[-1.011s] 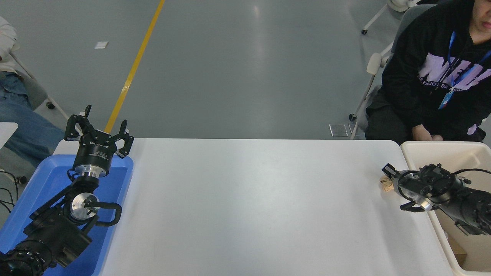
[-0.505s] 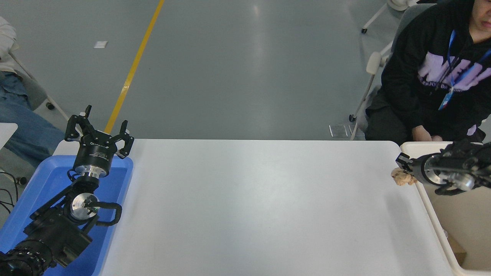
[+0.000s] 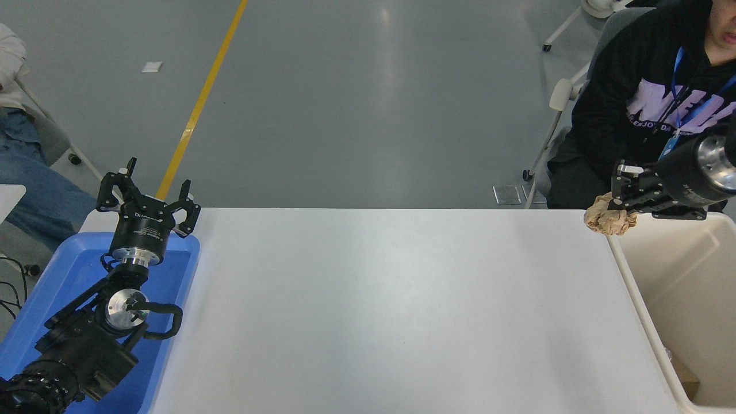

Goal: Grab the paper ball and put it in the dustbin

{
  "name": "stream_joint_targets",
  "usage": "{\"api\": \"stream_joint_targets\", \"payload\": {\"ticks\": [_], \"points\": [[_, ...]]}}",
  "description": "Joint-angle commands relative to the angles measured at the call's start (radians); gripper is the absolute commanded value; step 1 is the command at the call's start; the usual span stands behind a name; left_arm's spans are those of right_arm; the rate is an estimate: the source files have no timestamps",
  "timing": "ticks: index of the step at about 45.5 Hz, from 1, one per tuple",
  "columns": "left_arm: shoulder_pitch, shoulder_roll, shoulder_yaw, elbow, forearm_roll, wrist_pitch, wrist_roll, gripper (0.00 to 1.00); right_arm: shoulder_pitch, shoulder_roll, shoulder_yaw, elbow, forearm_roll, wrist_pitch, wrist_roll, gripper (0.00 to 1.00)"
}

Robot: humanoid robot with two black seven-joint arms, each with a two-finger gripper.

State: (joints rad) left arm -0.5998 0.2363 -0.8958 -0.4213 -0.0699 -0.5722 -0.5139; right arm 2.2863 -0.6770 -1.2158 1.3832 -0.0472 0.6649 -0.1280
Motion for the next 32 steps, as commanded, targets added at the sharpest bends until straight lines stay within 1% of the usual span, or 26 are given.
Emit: {"api": "stream_joint_targets", "payload": {"ticks": [1, 12, 25, 32], "points": [[0.0, 0.0, 0.0, 0.0, -0.001, 0.0, 0.0, 0.99, 0.232, -0.003, -0.036, 0.088, 0.0, 0.12, 0.004, 0.0], [0.0, 0.0, 0.0, 0.001, -0.001, 0.0, 0.0, 0.99, 0.344, 0.007, -0.037, 0.096, 0.0, 0.12, 0.002, 0.0], [0.0, 0.0, 0.0, 0.0, -0.001, 0.0, -0.002, 0.99, 0.335, -0.007, -0.047, 0.079, 0.003, 0.12, 0.001, 0.0], [0.0, 0.0, 0.0, 0.0, -0.001, 0.0, 0.0, 0.99, 0.309, -0.035, -0.152, 0.05, -0.002, 0.12, 0.001, 0.0]]}}
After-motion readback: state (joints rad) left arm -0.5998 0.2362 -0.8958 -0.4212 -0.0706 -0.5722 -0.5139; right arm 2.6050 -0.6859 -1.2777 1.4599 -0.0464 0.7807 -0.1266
